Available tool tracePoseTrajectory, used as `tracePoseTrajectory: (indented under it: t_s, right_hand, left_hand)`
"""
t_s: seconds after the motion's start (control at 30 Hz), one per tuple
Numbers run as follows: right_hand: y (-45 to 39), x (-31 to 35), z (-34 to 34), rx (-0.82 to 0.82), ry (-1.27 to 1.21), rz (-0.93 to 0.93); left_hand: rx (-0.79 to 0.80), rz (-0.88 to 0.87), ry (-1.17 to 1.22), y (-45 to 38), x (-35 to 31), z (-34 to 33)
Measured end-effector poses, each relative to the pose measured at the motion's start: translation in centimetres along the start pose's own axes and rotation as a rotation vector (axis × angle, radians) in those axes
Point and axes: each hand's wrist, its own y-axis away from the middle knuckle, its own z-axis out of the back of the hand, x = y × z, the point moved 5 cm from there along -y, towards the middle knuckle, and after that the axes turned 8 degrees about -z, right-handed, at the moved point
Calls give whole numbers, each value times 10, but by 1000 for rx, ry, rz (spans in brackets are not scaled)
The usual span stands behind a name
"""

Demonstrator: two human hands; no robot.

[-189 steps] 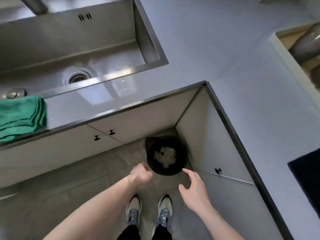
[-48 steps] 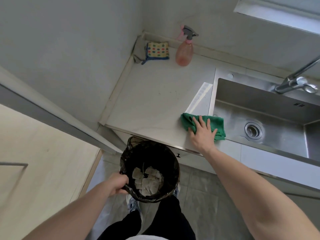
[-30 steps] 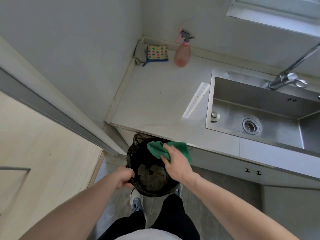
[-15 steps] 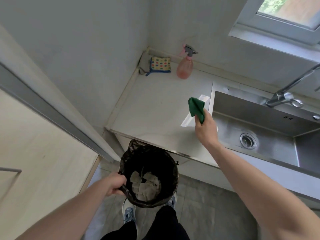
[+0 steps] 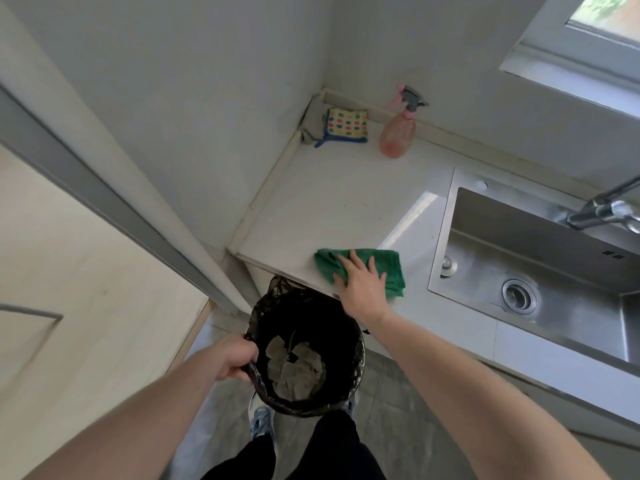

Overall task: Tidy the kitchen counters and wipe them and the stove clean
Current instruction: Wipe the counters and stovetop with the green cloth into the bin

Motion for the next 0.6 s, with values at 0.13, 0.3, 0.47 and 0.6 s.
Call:
tracePoseTrajectory:
  t_s: [0.13,0.3,0.47,0.6]
  right_hand:
    - [32,10,-9,-3,-52,99]
    - [15,-5,54,-235,-416,62]
    - [-38,-39,127,-483,-376,-37]
    - [-83,-66,120,-394,-117,-101]
  left_hand:
    - [6,9,1,7,-1,6]
    - [14,23,-8,12,-1,18]
    - [-3,37,-5,9,3,23]
    - [-20,37,13,5,5,22]
